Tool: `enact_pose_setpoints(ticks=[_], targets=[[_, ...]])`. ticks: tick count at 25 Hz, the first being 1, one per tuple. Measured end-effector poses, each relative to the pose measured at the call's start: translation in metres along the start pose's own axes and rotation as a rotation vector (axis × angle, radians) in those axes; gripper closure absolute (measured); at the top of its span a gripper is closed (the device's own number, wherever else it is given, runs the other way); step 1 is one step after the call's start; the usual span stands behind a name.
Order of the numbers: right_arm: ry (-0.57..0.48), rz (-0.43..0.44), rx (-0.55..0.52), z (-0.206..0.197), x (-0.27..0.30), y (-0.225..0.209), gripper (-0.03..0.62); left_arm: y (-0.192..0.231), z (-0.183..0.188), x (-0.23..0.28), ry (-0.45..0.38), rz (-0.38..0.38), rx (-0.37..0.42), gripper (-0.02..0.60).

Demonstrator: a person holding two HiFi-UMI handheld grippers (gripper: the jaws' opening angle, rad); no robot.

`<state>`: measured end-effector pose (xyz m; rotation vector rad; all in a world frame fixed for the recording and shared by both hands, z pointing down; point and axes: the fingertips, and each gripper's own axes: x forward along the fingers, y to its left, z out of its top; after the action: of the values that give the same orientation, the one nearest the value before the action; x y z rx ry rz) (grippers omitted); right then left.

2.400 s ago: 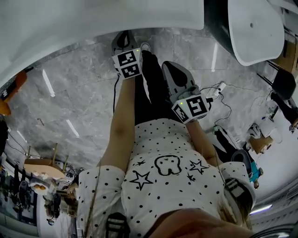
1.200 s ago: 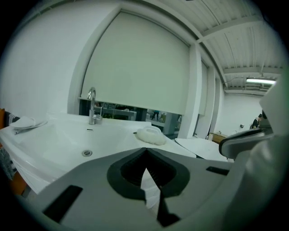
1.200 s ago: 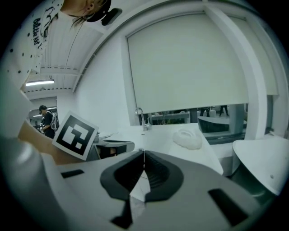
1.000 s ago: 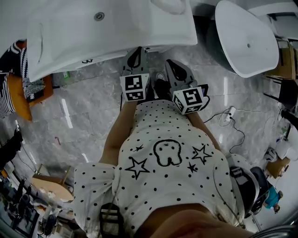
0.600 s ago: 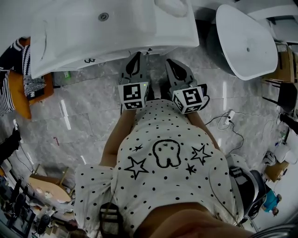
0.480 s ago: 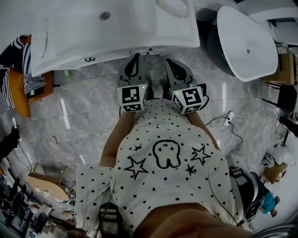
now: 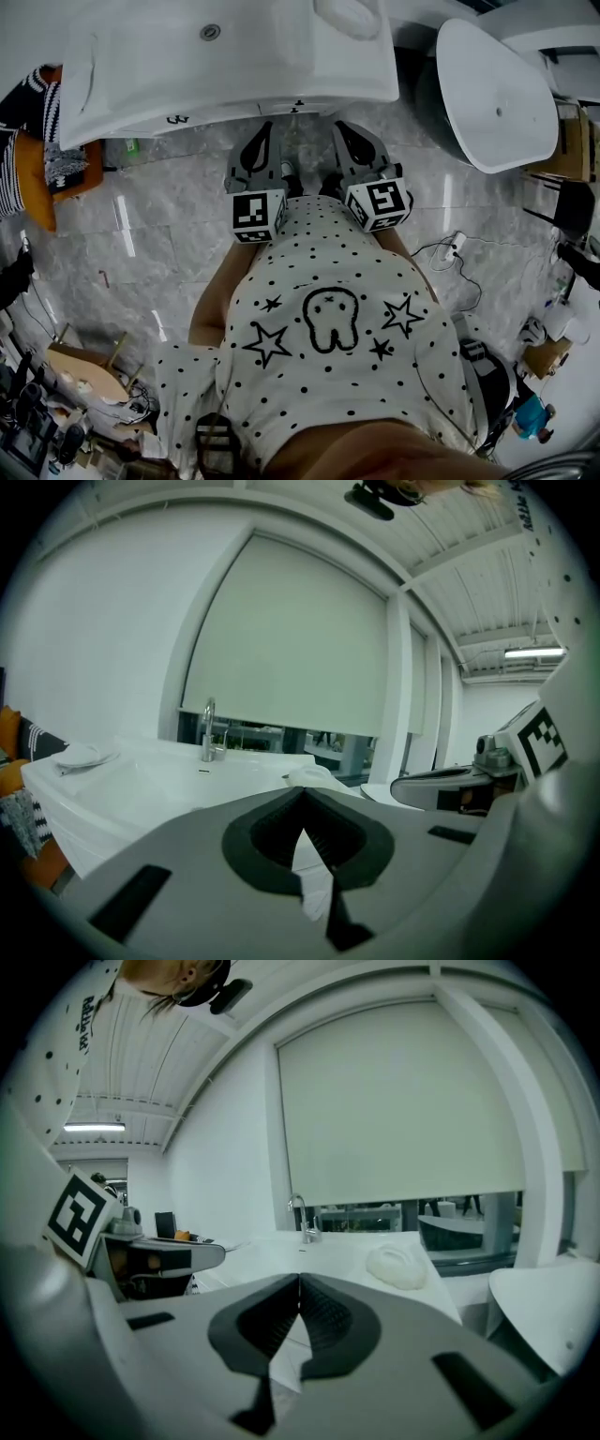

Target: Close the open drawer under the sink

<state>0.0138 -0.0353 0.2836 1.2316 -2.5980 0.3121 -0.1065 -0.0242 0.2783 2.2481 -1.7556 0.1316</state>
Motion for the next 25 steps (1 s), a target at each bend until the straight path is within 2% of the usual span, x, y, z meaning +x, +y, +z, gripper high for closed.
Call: enact_pose_setpoints(ticks=[5,8,15,20,25], targets=[[-0.007,0.007,-0.021,0.001,0.006,-0.001,0.580,-0.003,0.004,0.001,-0.011,-0.024,0.045,0.577],[-0.004,0.014,-0.024,-0.001,0.008,0.001,0.580,-0.002,-0.003,0.004,0.019,-0.036,0.025,0.577],[-0.007,-0.004,-0.013,0.001,0.014,-0.006,0.580,0.005,0.004,0.014,-0.016,-0.045,0.006,0.577],[0.013,-0.008,-0.026,0.000,0.017,-0.004,0.580,0.002,0.000,0.024,0.007,-0.092,-0.006,0.577],[0.022,-0.016,-0.027,0.001,0.020,-0.004,0.580,0.007,-0.001,0.028,0.016,-0.099,-0.020,0.577]])
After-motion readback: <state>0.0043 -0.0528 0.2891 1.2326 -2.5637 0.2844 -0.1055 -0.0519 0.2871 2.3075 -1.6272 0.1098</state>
